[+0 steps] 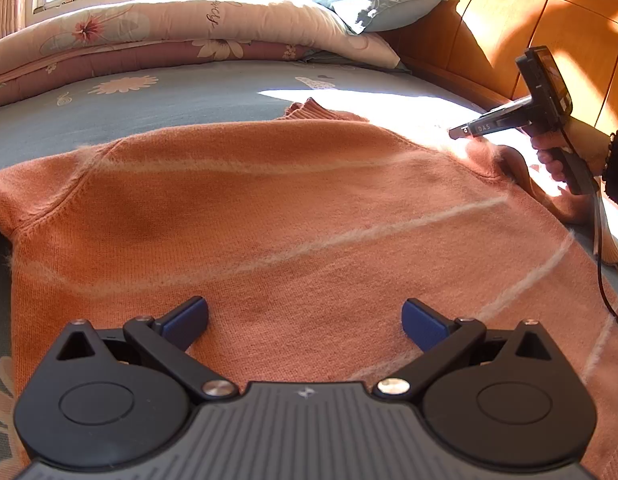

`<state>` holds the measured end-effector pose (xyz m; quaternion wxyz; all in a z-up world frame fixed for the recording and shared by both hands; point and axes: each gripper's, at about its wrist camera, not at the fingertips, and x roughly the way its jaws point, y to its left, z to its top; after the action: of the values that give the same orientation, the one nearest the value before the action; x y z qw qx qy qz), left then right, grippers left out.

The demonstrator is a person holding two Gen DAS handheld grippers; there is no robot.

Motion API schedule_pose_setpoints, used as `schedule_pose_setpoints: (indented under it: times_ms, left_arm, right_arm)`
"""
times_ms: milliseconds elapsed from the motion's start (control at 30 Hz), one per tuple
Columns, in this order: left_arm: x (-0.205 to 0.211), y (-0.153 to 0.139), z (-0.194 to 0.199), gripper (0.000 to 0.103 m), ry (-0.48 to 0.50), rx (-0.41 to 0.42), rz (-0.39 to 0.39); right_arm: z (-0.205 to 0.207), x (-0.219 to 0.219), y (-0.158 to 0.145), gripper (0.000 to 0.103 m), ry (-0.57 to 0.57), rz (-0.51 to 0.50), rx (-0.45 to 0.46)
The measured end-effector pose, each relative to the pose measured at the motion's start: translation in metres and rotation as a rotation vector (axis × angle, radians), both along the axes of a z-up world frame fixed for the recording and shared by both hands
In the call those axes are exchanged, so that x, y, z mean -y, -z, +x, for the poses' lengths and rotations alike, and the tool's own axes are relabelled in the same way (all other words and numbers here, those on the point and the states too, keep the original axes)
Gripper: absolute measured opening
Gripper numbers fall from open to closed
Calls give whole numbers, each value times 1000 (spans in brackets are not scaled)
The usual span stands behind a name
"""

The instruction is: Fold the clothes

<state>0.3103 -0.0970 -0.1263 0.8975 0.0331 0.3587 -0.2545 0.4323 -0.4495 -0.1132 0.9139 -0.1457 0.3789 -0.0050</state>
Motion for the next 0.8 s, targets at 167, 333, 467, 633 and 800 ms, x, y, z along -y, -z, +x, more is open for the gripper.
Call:
schedule_pose_setpoints:
  times_ms: [167, 333, 467, 633, 800]
  left_arm:
    - [0, 0, 0, 102, 0, 0, 4]
    - [0, -4, -1, 102, -13, -14, -5]
    - [4, -12, -10, 102, 10, -17, -30]
    - [22, -26, -37, 102, 22, 31, -1]
    - [27, -42, -69, 102, 9, 47, -4]
  right_arm:
    - [4, 5, 2, 18, 56, 59, -6]
    - [-32, 27, -43, 20, 118, 158, 37]
    - [-78, 47, -77, 22, 184, 259, 76]
    - [-156, 62, -91, 23, 235, 325, 96]
    - [-228, 60, -75, 32, 281, 323, 120]
